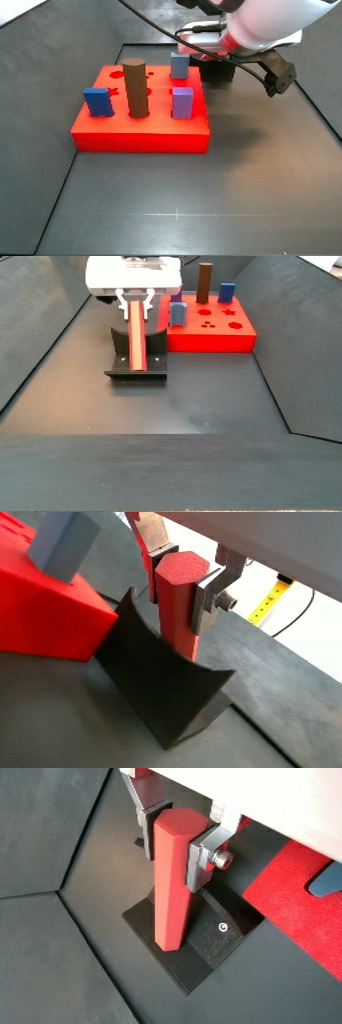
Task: Pick up the hexagon object. Move up. Place the hexagon object on the fixture. Regrasp the hexagon object. Move to above the board. Insert the hexagon object.
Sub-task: Move to above the board.
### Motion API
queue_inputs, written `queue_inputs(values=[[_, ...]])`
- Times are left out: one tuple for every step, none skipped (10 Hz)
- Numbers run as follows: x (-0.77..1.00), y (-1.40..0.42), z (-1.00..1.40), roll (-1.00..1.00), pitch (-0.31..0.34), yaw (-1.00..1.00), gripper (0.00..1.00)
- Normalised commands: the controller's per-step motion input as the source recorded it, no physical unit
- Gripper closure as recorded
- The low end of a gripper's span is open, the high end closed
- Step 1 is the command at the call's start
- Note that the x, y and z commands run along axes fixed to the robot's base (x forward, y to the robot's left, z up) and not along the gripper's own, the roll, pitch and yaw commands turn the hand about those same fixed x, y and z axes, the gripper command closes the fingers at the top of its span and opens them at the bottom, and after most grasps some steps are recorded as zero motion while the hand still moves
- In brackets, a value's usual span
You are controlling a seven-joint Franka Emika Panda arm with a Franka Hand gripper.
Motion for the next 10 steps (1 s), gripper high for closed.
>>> queue_inputs(values=[[0.09, 0.02, 1.00, -0.07, 0.038, -0.23, 1.00], [0.08, 0.02, 1.00, -0.07, 0.070, -0.19, 1.00], [0.07, 0.02, 1.00, -0.06, 0.105, -0.14, 1.00], [0.06, 0.02, 1.00, -0.06, 0.151, -0.09, 1.00], [0.06, 0.02, 1.00, -0.05, 0.181, -0.04, 1.00], [0.06, 0.02, 1.00, -0.04, 0.193, 0.00, 1.00], [0.05, 0.01, 1.00, -0.04, 0.196, 0.05, 1.00], [0.05, 0.01, 1.00, -0.04, 0.196, 0.08, 1.00], [0.06, 0.01, 1.00, -0.03, 0.188, 0.11, 1.00], [0.06, 0.00, 1.00, -0.03, 0.178, 0.13, 1.00]])
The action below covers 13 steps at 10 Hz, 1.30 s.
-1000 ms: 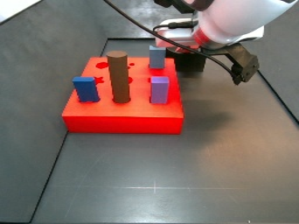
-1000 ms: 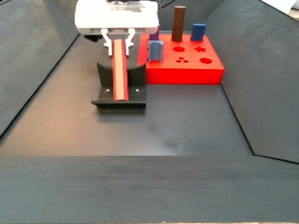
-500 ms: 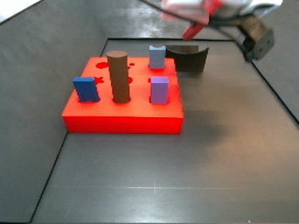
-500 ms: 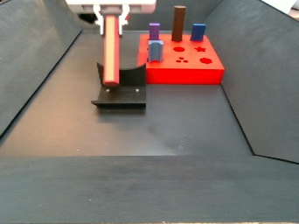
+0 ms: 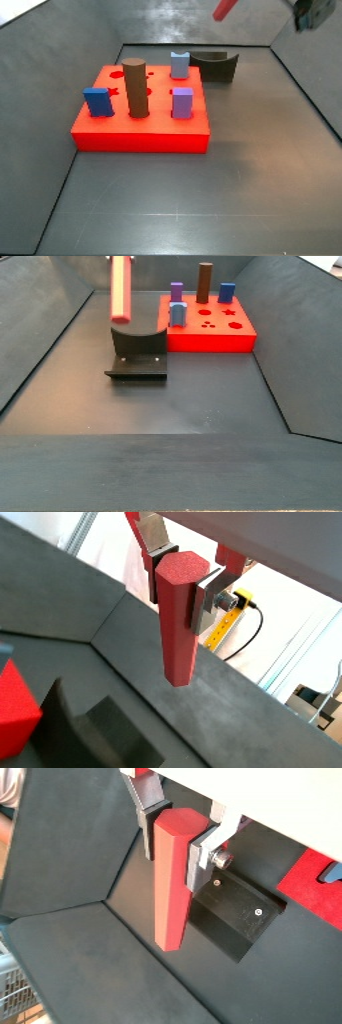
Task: Pick up the hexagon object. Move up. Place the hexagon object on the fixture. Regrasp the hexagon object. Move to above the board. Insert the hexagon object.
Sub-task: Move to above the board.
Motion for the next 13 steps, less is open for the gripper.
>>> queue_inputs(values=[[0.06, 0.00, 1.00, -0.02, 0.158, 0.14, 1.00], [0.06, -0.01, 1.00, -0.02, 0.136, 0.15, 1.00], [0.06, -0.01, 1.00, -0.03, 0.109, 0.15, 1.00], [0.06, -0.01, 1.00, -0.03, 0.089, 0.15, 1.00], [0.05, -0.02, 0.91, -0.03, 0.072, 0.14, 1.00], [0.04, -0.02, 0.74, -0.03, 0.062, 0.12, 1.00], [0.04, -0.02, 0.57, -0.03, 0.051, 0.11, 1.00], [0.03, -0.02, 0.40, -0.04, 0.050, 0.10, 1.00], [0.02, -0.02, 0.19, -0.04, 0.056, 0.08, 1.00], [-0.76, -1.00, 0.02, -1.00, -0.003, -0.07, 1.00], [-0.77, -1.00, 0.03, -1.00, -0.012, -0.07, 1.00], [-0.84, -1.00, 0.03, -1.00, -0.035, -0.06, 1.00], [-0.85, -1.00, 0.02, -1.00, -0.046, -0.06, 1.00]])
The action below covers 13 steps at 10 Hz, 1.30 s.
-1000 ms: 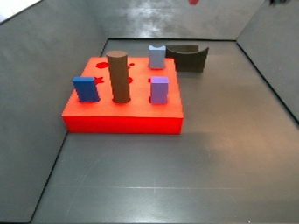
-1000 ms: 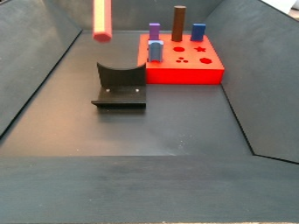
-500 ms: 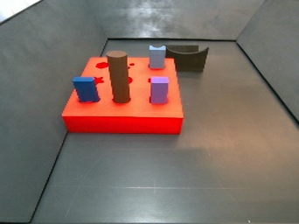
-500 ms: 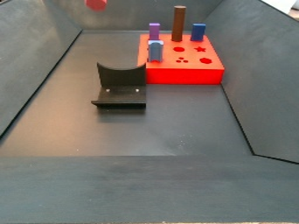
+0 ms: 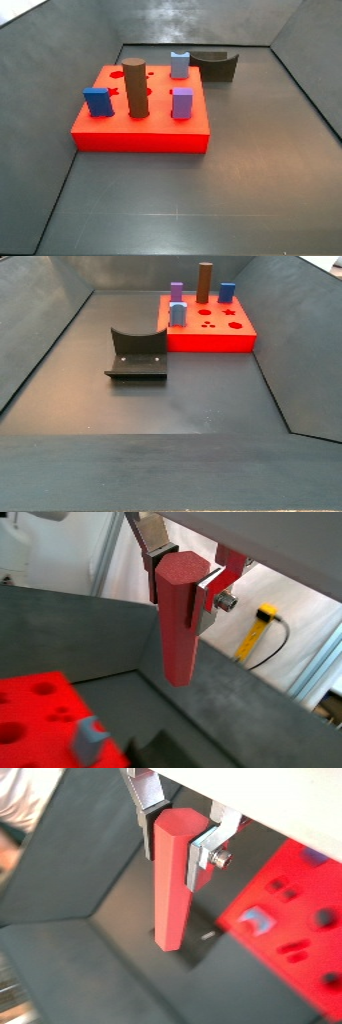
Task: Pick up the hexagon object. Move up. Place the hexagon object on the fixture. Regrasp the hexagon object. Move to above the board. Insert the hexagon object.
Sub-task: Move to above the board, then insert the hexagon object.
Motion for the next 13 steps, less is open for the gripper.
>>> queue_inputs(values=[[-0.86, -1.00, 0.02, -1.00, -0.049, -0.06, 1.00], [-0.88, -1.00, 0.01, -1.00, -0.048, -0.06, 1.00], [-0.89, -1.00, 0.01, -1.00, -0.044, -0.06, 1.00], [-0.74, -0.76, 0.02, -1.00, -0.054, -0.06, 1.00], [-0.58, -0.57, 0.00, -1.00, -0.054, -0.06, 1.00], [-0.26, -0.19, 0.01, -1.00, -0.054, -0.06, 1.00], [-0.16, -0.07, 0.00, -1.00, -0.058, -0.07, 1.00], [-0.07, -0.01, -0.01, -0.78, -0.031, -0.05, 1.00], [-0.06, -0.01, 0.01, -0.54, -0.026, -0.03, 1.00], [-0.04, 0.00, 0.00, -0.30, -0.026, -0.02, 1.00], [-0.03, 0.01, 0.00, -0.20, -0.024, -0.01, 1.00], [-0.55, 0.74, -0.14, -0.08, 0.121, -0.06, 1.00], [-0.49, 0.73, 0.04, -0.19, 0.000, 0.00, 1.00]])
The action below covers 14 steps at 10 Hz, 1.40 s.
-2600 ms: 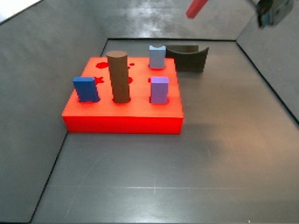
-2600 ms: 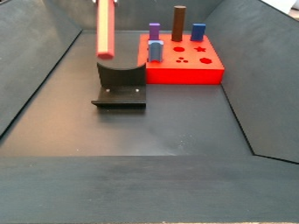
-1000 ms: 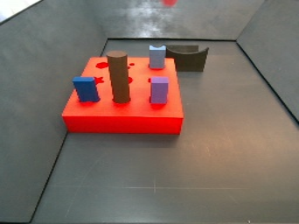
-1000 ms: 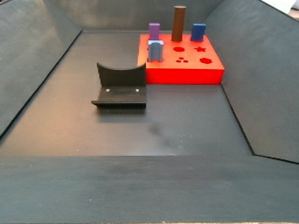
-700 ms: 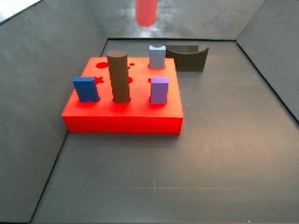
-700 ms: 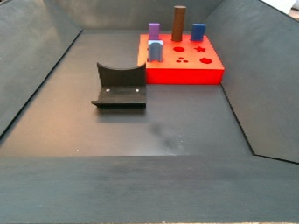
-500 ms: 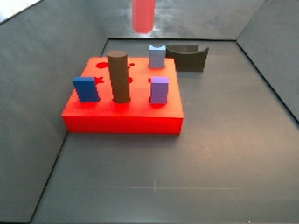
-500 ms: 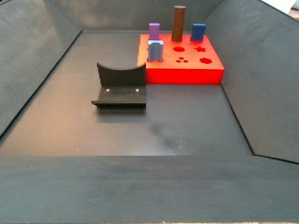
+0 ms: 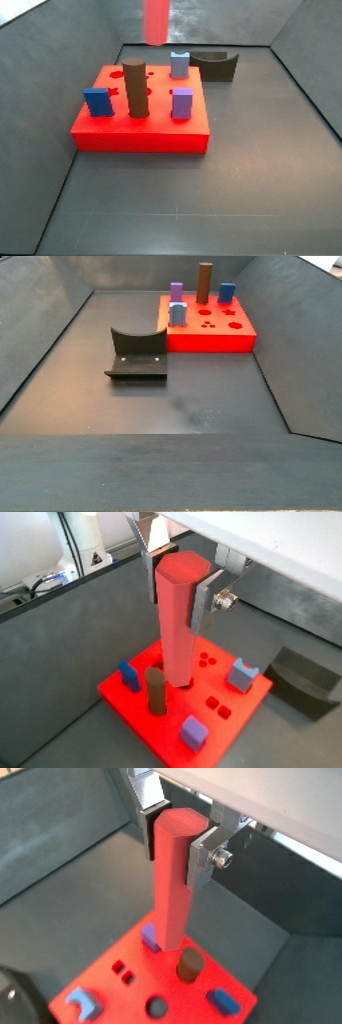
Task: Pick up the hexagon object. Move up. Place the hexagon object on the fixture. Regrasp the hexagon object. Move to above the board. Insert the hexagon object.
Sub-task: Insert the hexagon object.
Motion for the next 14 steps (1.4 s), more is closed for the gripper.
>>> queue_inputs(values=[[-0.62, 0.75, 0.13, -0.24, -0.066, 0.00, 1.00], [-0.62, 0.73, 0.04, -0.24, -0.137, 0.00, 1.00], [-0.67, 0.67, 0.00, -0.27, -0.177, 0.00, 1.00], [-0.77, 0.59, -0.07, -0.27, -0.170, 0.00, 1.00], [-0.90, 0.48, -0.26, -0.22, -0.130, -0.09, 1.00], [-0.91, 0.39, -0.37, -0.23, -0.106, -0.17, 1.00], [-0.75, 0.09, -0.45, -0.27, -0.101, -0.45, 1.00], [-0.60, 0.00, -0.43, -0.27, -0.159, -0.57, 1.00], [-0.51, 0.00, -0.43, -0.31, -0.203, -0.60, 1.00], [-0.43, 0.01, -0.29, -0.35, -0.273, -0.49, 1.00], [-0.23, 0.27, -0.21, -0.30, -0.347, -0.33, 1.00], [-0.04, 0.44, -0.17, -0.12, -0.324, -0.33, 1.00], [0.15, 0.52, -0.21, -0.03, -0.247, -0.41, 1.00], [0.29, 0.47, -0.13, 0.00, -0.206, -0.44, 1.00]])
